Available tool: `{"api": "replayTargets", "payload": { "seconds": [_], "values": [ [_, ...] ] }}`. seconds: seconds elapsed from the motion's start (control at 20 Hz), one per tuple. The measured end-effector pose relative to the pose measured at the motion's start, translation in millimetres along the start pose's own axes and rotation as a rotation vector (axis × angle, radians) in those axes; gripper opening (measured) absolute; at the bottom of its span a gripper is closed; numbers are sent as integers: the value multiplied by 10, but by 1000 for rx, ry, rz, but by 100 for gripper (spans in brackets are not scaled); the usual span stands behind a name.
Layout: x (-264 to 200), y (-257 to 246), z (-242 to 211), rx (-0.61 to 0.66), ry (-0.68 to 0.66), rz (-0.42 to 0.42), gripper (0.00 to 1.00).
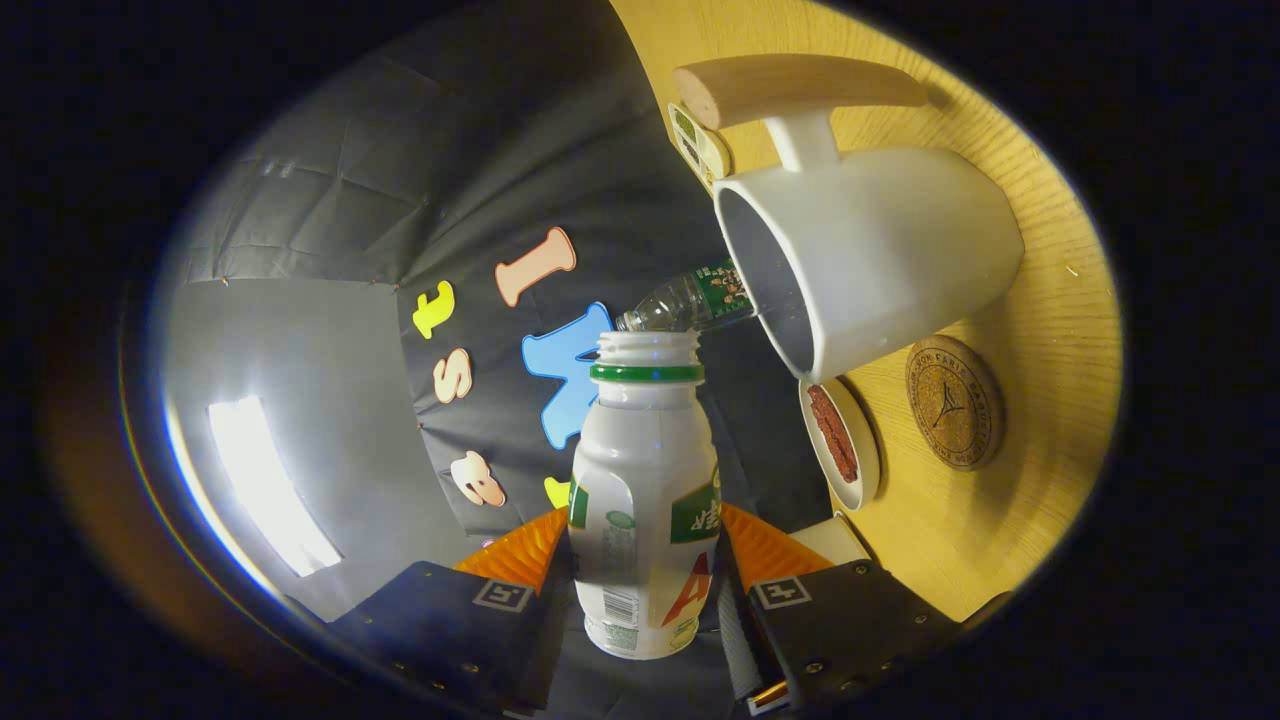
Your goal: Take the bottle from table, then pour the juice into the cup, finally place the bottle on the coaster
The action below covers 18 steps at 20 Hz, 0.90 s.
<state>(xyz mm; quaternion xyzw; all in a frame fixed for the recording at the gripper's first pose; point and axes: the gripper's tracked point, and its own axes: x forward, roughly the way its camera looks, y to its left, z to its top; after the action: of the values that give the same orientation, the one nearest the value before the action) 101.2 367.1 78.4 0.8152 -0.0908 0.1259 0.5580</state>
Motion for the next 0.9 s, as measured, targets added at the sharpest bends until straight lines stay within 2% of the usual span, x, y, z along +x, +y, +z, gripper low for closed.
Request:
{"api": "replayTargets", "payload": {
  "seconds": [0.9],
  "values": [
    [21,-43,115,-1,-7,2,65]
  ]
}}
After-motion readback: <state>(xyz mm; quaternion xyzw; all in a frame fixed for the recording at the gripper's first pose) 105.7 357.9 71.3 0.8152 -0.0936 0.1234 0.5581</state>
